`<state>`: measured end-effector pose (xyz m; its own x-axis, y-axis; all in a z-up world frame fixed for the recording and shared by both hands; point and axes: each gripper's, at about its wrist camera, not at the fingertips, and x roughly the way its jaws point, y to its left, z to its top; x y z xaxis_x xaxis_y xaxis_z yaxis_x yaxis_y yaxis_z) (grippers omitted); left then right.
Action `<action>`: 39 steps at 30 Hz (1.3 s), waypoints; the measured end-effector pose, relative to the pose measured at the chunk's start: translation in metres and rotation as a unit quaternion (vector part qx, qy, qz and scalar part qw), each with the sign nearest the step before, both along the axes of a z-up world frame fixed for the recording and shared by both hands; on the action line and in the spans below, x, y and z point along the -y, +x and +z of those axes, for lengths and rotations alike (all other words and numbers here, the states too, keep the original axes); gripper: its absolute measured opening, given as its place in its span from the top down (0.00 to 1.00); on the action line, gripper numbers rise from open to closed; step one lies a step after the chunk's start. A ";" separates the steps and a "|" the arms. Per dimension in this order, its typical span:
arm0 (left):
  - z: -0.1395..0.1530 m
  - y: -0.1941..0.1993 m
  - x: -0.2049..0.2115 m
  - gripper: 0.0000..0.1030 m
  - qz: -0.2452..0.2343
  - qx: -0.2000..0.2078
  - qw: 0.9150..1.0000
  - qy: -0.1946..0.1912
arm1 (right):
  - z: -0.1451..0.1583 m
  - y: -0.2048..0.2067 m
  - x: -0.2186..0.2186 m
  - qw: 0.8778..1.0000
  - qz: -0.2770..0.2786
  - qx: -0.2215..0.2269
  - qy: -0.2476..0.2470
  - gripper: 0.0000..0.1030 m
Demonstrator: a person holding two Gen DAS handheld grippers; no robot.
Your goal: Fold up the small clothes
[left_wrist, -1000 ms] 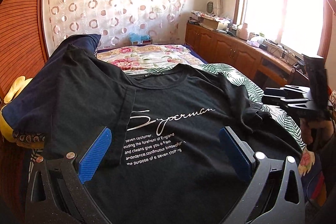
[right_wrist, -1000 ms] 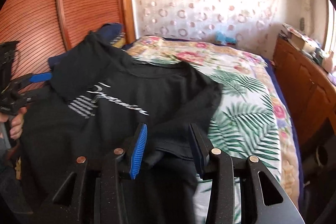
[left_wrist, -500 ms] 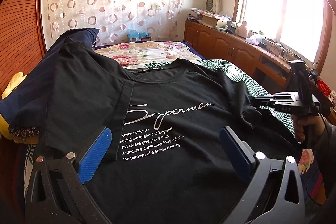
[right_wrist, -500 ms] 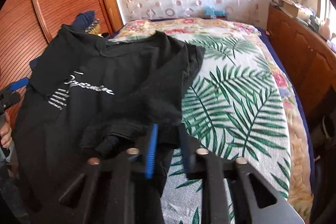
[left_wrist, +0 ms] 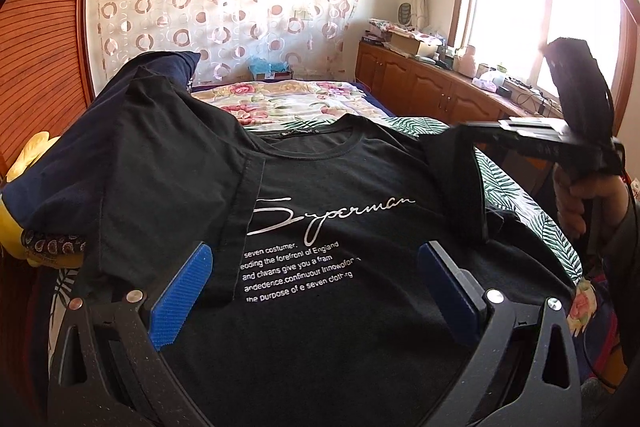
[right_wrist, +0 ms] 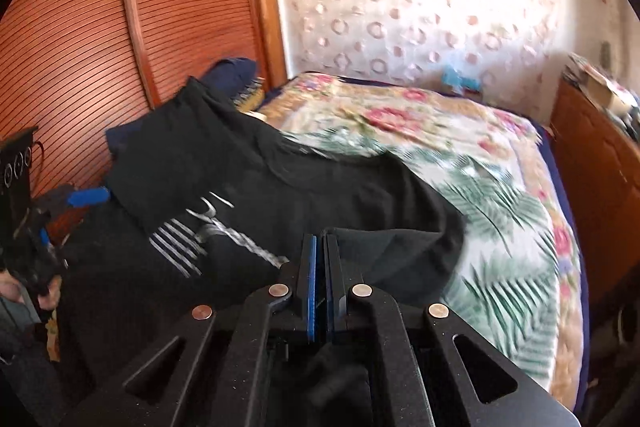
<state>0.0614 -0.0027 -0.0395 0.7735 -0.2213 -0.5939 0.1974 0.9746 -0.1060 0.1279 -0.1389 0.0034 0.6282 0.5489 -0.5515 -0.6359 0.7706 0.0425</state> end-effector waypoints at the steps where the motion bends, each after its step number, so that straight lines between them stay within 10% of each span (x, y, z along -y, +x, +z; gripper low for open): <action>1: 0.000 0.000 -0.001 0.00 0.001 0.000 1.000 -0.001 | 0.003 0.002 -0.008 1.000 0.014 0.007 0.002 0.97; 6: -0.001 0.000 -0.005 0.00 0.007 -0.002 1.000 -0.004 | 0.007 0.016 -0.042 1.000 0.026 0.006 0.004 0.97; 10: -0.004 -0.001 -0.010 0.00 0.010 -0.004 1.000 -0.006 | 0.002 0.017 -0.038 1.000 0.017 0.004 0.003 0.78; 39: -0.009 -0.001 0.002 0.00 -0.005 -0.017 1.000 -0.003 | -0.068 -0.039 0.035 0.993 -0.094 -0.061 -0.039 0.78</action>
